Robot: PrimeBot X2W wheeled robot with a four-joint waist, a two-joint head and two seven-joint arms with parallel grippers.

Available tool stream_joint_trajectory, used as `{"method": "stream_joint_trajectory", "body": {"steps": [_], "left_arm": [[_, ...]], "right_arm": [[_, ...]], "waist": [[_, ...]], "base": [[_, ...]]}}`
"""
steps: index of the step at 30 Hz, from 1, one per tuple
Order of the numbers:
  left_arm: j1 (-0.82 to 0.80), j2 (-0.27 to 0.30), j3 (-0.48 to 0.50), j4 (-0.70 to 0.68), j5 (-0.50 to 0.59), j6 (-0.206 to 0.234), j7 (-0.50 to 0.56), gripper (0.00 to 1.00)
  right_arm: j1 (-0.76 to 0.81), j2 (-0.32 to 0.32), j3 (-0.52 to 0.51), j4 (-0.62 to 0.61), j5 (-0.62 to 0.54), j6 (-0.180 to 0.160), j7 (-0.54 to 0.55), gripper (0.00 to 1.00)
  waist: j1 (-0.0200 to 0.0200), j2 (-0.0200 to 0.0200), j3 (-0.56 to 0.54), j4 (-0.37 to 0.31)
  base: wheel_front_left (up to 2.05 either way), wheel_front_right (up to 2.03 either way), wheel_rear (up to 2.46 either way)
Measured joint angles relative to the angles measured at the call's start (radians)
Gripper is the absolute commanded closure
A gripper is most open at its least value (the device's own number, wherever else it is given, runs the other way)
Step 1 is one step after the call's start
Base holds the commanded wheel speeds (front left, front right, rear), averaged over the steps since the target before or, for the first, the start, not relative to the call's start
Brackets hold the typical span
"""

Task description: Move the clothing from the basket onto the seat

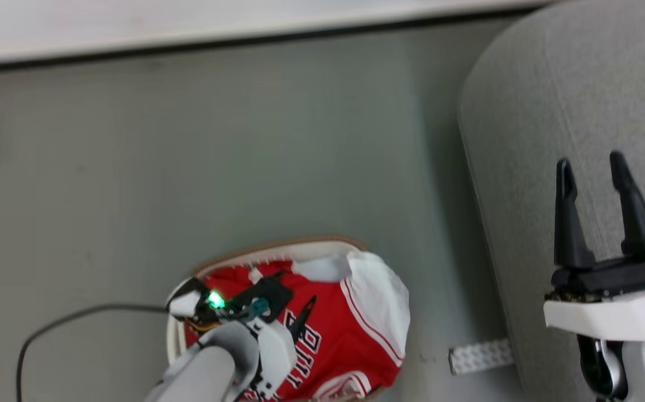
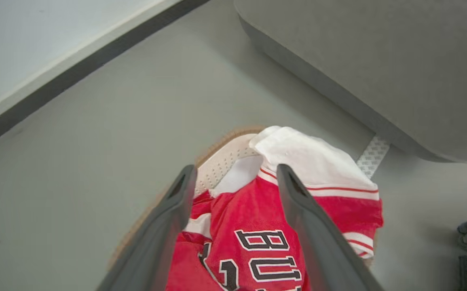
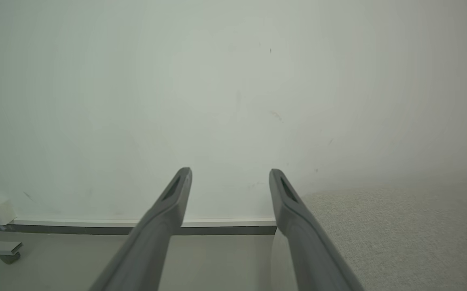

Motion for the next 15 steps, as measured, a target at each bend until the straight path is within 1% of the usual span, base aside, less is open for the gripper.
{"method": "stream_joint_trajectory", "body": {"steps": [4,7,11,15], "left_arm": [[-0.095,0.04,-0.084,0.096,-0.049,0.0,0.061,0.0],[-0.151,0.066,-0.13,0.156,-0.062,0.0,0.079,0.0],[-0.213,0.079,-0.169,0.215,-0.091,0.0,0.089,0.0],[-0.264,0.104,-0.179,0.277,-0.1,0.0,0.095,0.0]], "right_arm": [[-0.05,0.0,0.007,-0.036,0.016,0.0,-0.002,0.0],[-0.074,0.0,0.008,-0.058,0.029,0.0,-0.002,0.0],[-0.092,0.0,0.009,-0.085,0.04,0.0,-0.002,0.0],[-0.102,0.0,0.013,-0.105,0.047,0.0,-0.002,0.0]], "waist": [[0.0,0.0,0.105,-0.027],[0.0001,0.0,0.18,-0.047],[0.0,0.0,0.27,-0.071],[0.0,0.0,0.345,-0.095]], "base": [[0.0,0.0,0.0],[0.0,0.0,0.0],[0.0,0.0,0.0],[0.0,0.0,0.0]]}}
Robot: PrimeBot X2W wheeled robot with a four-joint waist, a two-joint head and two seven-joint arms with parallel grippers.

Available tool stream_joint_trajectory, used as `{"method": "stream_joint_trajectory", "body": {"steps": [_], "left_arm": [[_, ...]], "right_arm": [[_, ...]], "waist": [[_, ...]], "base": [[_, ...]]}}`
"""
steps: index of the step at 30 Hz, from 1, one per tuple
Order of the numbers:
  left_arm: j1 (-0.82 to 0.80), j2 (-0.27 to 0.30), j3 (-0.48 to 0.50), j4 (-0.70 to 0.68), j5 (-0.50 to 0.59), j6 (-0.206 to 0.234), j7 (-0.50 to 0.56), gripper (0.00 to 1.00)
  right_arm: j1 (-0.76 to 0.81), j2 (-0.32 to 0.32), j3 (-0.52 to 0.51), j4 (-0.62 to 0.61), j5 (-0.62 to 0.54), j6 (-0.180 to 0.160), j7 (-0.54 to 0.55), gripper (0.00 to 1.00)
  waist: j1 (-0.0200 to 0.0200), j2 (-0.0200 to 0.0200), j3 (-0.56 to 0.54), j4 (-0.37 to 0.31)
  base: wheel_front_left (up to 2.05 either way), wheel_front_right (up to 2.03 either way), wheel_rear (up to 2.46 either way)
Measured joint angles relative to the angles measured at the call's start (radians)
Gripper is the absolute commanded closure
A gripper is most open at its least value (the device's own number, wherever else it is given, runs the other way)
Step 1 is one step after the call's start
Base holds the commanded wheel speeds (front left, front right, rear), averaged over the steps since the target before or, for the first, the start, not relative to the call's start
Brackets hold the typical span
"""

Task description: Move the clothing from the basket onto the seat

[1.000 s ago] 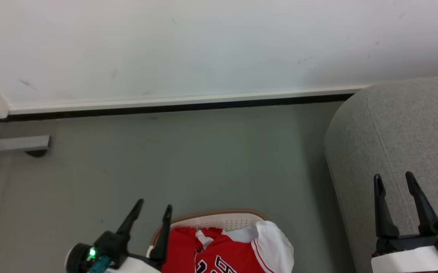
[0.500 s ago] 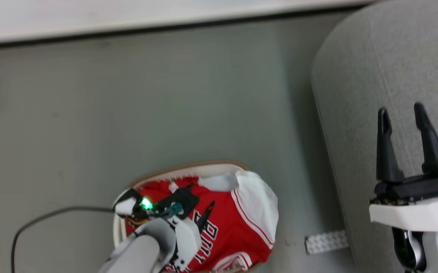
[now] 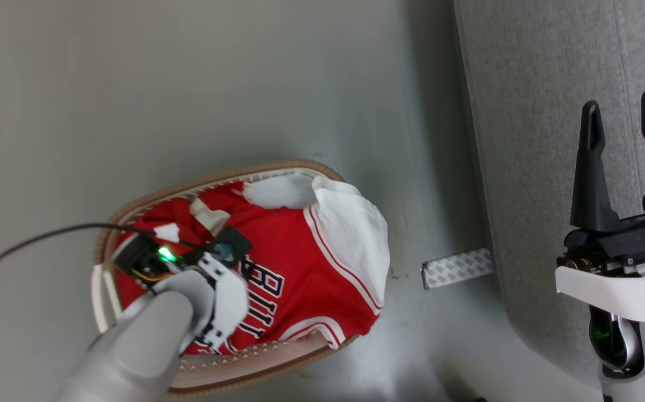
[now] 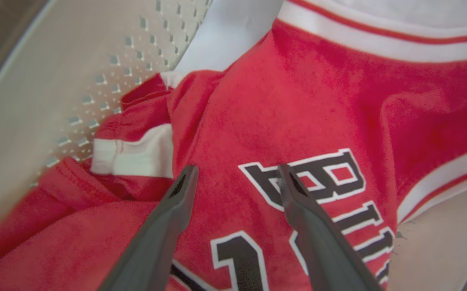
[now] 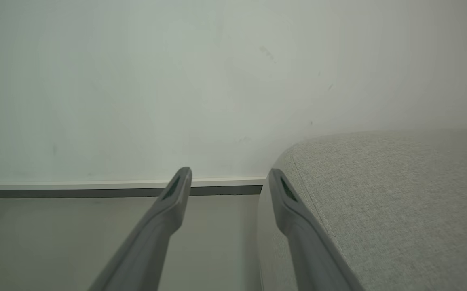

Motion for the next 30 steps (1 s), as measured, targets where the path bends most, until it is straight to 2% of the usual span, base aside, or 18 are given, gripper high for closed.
{"method": "stream_joint_trajectory", "body": {"steps": [4,9,10,12,16,20,26,30], "left_arm": [[-0.035,0.025,-0.007,0.064,0.011,0.012,0.007,0.0],[-0.054,0.026,-0.022,0.13,0.011,0.012,-0.01,0.0],[-0.054,0.022,-0.028,0.142,0.011,0.012,-0.011,0.19],[-0.055,0.01,-0.042,0.165,0.011,0.01,-0.02,1.0],[-0.054,-0.025,-0.065,0.197,0.004,0.005,-0.05,1.0],[-0.043,-0.072,-0.034,0.201,-0.069,0.003,-0.121,1.0],[0.015,-0.104,-0.028,0.161,-0.113,0.002,-0.231,1.0],[0.102,-0.118,-0.014,0.11,-0.152,0.008,-0.266,1.0]], "right_arm": [[-0.004,0.0,0.001,-0.022,0.01,0.0,0.0,0.0],[0.002,0.0,0.002,-0.039,0.011,0.0,0.0,0.0],[0.004,0.0,0.002,-0.039,0.011,0.0,0.0,0.0],[0.006,0.0,0.0,-0.039,0.01,0.0,0.0,0.0],[0.014,0.0,-0.016,-0.039,0.006,0.0,0.0,0.0],[0.022,0.0,-0.029,-0.026,-0.007,0.0,0.0,0.0],[0.067,0.001,-0.051,0.02,-0.032,0.0,0.0,0.0],[0.134,0.001,-0.064,0.057,-0.053,0.0,0.0,0.0]], "waist": [[0.0,-0.0001,0.052,-0.03],[-0.0001,-0.0001,0.089,-0.066],[-0.0001,-0.0001,0.092,-0.07],[-0.0001,-0.0001,0.091,-0.072],[-0.0002,0.0,0.075,-0.062],[-0.0002,0.0,0.039,-0.04],[-0.0002,-0.0001,-0.073,0.002],[-0.0003,-0.0001,-0.178,0.035]], "base": [[0.0,0.0,0.0],[0.0,0.0,0.0],[0.0,0.0,0.0],[0.0,0.0,0.0],[0.0,0.0,0.0],[0.0,0.0,0.0],[0.0,0.0,0.0],[0.0,0.0,0.0]]}}
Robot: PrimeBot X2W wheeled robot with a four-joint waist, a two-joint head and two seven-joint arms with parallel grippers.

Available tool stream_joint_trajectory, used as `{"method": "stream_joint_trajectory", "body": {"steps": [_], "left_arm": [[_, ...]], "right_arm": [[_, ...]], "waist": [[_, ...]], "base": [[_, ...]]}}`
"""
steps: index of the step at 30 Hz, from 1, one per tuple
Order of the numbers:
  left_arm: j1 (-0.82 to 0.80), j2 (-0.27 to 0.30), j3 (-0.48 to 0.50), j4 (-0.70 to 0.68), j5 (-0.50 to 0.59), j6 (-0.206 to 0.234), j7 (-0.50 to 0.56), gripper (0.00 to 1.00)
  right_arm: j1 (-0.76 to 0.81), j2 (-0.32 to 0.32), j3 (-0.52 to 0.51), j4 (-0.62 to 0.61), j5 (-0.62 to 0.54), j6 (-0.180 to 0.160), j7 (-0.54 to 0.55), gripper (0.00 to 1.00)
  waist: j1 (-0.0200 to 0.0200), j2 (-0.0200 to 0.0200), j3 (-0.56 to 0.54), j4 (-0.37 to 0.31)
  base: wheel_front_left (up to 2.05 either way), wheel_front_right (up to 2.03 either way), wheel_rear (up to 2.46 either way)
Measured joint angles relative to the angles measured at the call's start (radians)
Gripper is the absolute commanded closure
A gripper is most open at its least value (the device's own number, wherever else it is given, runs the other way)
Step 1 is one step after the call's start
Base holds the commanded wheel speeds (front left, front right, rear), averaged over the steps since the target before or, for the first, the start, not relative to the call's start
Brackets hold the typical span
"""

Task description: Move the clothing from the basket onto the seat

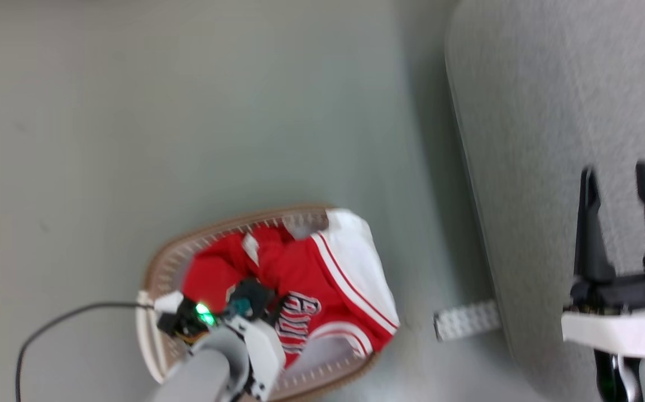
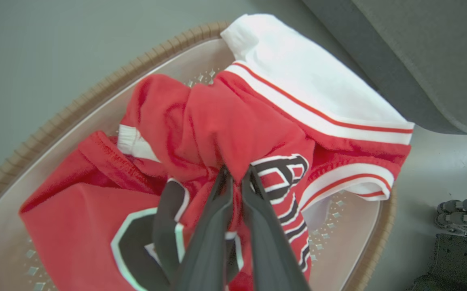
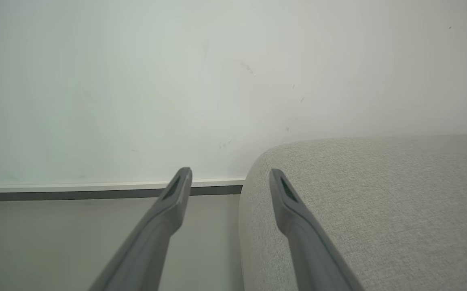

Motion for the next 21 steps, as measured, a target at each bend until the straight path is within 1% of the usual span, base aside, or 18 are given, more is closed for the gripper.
{"method": "stream_joint_trajectory", "body": {"steps": [4,7,14,17,21], "left_arm": [[0.081,-0.002,0.024,-0.087,-0.047,0.013,-0.008,1.0],[0.136,0.016,0.038,-0.179,-0.068,0.031,0.013,1.0],[0.276,0.085,0.083,-0.468,-0.132,0.091,0.115,1.0],[0.336,0.113,0.094,-0.601,-0.161,0.114,0.165,1.0],[0.403,0.144,0.113,-0.769,-0.183,0.159,0.222,1.0]], "right_arm": [[0.072,0.0,-0.013,0.03,-0.012,0.0,0.0,0.0],[0.12,0.0,-0.023,0.042,-0.019,0.0,0.0,0.0],[0.196,0.0,-0.016,0.063,-0.021,0.0,0.0,0.0],[0.224,0.0,-0.01,0.073,-0.019,0.0,0.0,0.0],[0.259,0.0,-0.005,0.081,-0.019,0.0,0.0,0.0]], "waist": [[-0.0002,0.0,-0.118,0.037],[-0.0003,0.0001,-0.204,0.066],[-0.0004,0.0001,-0.38,0.128],[-0.0004,0.0001,-0.445,0.146],[-0.0004,0.0001,-0.521,0.162]], "base": [[0.0,0.0,0.0],[0.0,0.0,0.0],[0.0,0.0,0.0],[0.0,0.0,0.0],[0.0,0.0,0.0]]}}
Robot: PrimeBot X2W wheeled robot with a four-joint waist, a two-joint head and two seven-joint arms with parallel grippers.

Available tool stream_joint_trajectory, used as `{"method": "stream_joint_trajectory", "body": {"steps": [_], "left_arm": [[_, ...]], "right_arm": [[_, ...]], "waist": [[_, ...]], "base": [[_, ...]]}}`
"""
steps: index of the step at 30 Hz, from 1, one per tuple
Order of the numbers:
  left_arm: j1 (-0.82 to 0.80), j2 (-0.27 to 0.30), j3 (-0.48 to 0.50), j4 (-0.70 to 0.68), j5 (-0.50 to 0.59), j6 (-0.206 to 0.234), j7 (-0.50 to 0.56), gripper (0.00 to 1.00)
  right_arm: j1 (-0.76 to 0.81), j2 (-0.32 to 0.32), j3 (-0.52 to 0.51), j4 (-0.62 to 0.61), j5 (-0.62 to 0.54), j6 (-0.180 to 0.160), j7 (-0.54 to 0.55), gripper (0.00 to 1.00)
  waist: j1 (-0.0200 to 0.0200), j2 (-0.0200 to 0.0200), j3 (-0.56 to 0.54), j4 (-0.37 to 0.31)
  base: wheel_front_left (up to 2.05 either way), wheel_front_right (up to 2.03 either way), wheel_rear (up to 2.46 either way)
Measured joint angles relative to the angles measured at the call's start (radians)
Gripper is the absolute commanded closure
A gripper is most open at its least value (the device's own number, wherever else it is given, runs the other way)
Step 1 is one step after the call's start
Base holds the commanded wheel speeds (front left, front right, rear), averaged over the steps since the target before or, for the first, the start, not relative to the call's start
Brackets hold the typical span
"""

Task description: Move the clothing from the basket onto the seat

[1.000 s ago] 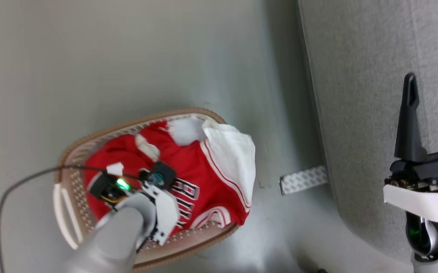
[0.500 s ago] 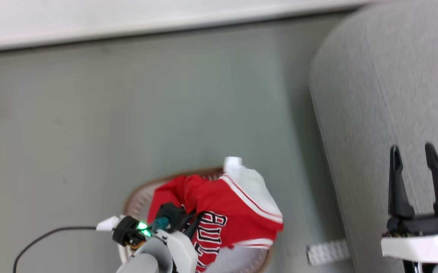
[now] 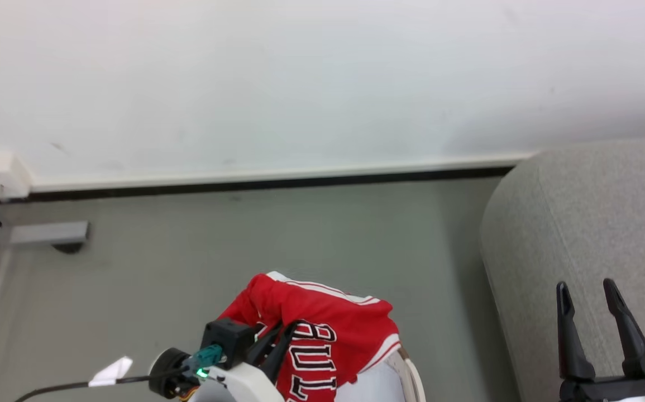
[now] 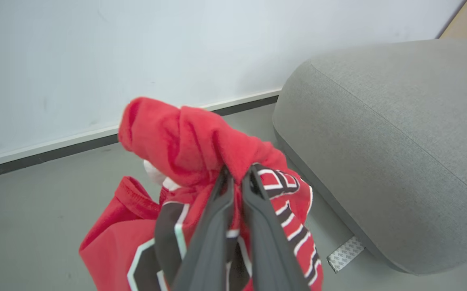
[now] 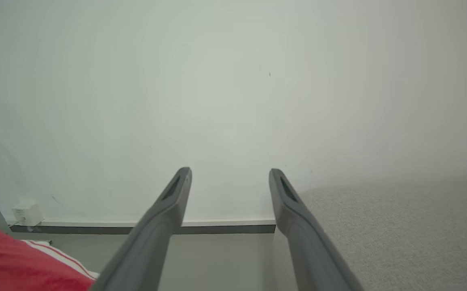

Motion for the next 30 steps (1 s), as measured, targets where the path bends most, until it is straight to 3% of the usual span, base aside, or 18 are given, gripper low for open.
{"method": "stream_joint_trajectory", "body": {"steps": [10,20,24,30], "left_arm": [[0.053,0.042,0.051,-0.224,-0.035,0.074,0.07,1.0],[0.042,0.058,0.051,-0.274,-0.04,0.08,0.103,1.0],[0.029,0.054,0.035,-0.272,-0.04,0.067,0.107,1.0],[0.001,0.051,0.015,-0.267,-0.035,0.052,0.114,1.0]], "right_arm": [[0.046,0.0,0.018,0.014,0.0,0.0,0.0,0.0],[0.06,-0.012,0.146,0.043,-0.043,0.0,0.0,0.0],[0.03,-0.076,0.261,0.041,-0.018,0.0,0.0,0.0],[-0.151,-0.25,0.541,-0.004,0.1,0.0,0.092,0.0]], "waist": [[0.0001,0.0,-0.107,0.01],[0.0003,0.0,-0.139,-0.032],[0.0003,0.0,-0.139,-0.046],[0.0005,0.0,-0.137,-0.073]], "base": [[0.0,0.0,0.0],[0.0,0.0,0.0],[0.0,0.0,0.0],[0.0,0.0,0.0]]}}
